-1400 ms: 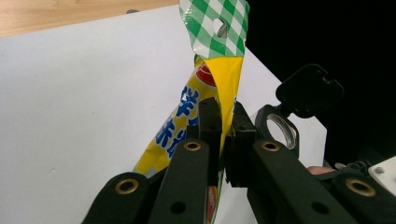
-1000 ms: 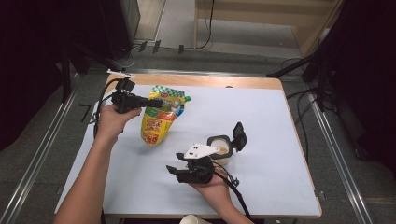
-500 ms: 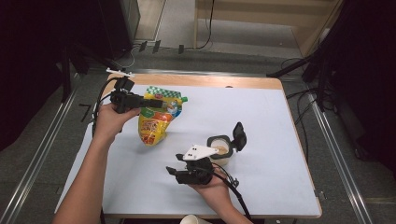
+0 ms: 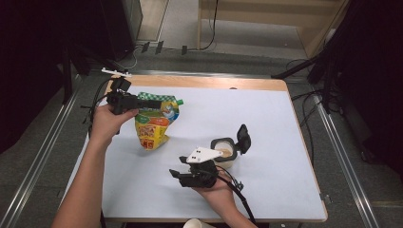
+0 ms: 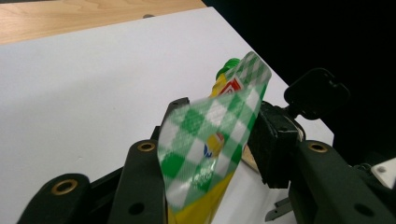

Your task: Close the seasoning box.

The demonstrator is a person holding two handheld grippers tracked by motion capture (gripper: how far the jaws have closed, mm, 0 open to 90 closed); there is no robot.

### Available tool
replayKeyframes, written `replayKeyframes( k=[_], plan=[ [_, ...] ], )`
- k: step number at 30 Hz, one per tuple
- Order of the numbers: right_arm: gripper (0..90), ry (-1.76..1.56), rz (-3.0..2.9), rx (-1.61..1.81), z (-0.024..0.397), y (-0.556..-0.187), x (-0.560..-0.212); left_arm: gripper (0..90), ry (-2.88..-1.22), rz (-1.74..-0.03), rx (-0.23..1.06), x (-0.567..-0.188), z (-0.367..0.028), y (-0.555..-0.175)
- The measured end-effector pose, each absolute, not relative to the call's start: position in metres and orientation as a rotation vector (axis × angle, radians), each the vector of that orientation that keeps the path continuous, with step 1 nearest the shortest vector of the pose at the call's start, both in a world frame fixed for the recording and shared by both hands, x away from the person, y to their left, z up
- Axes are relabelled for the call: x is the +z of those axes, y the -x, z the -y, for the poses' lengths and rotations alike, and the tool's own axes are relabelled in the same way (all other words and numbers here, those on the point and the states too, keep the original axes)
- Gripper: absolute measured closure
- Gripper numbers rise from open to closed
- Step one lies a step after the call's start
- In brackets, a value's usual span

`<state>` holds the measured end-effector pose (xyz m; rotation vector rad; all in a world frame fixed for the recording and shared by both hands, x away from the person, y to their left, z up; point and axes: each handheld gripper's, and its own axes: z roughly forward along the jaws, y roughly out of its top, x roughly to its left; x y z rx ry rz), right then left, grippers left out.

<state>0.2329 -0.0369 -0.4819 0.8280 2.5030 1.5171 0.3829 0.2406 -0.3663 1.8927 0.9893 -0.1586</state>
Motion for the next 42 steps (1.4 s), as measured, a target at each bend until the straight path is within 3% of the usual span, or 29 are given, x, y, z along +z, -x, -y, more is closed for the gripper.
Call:
replayKeyframes(
  k=[10,32,42],
  plan=[
    [45.5,-0.822,-2.502,1.515,0.037,-0.233,-0.482,57.8,-1.892,-0.951,-0.178,-0.352,-0.240,-0.375],
    [46.3,-0.834,-2.521,1.504,0.038,-0.234,-0.482,53.5,-1.870,-0.953,-0.091,-0.337,-0.240,-0.366],
    [46.6,-0.831,-2.532,1.505,0.039,-0.234,-0.475,48.5,-1.878,-0.991,0.026,-0.340,-0.250,-0.366]
  ],
)
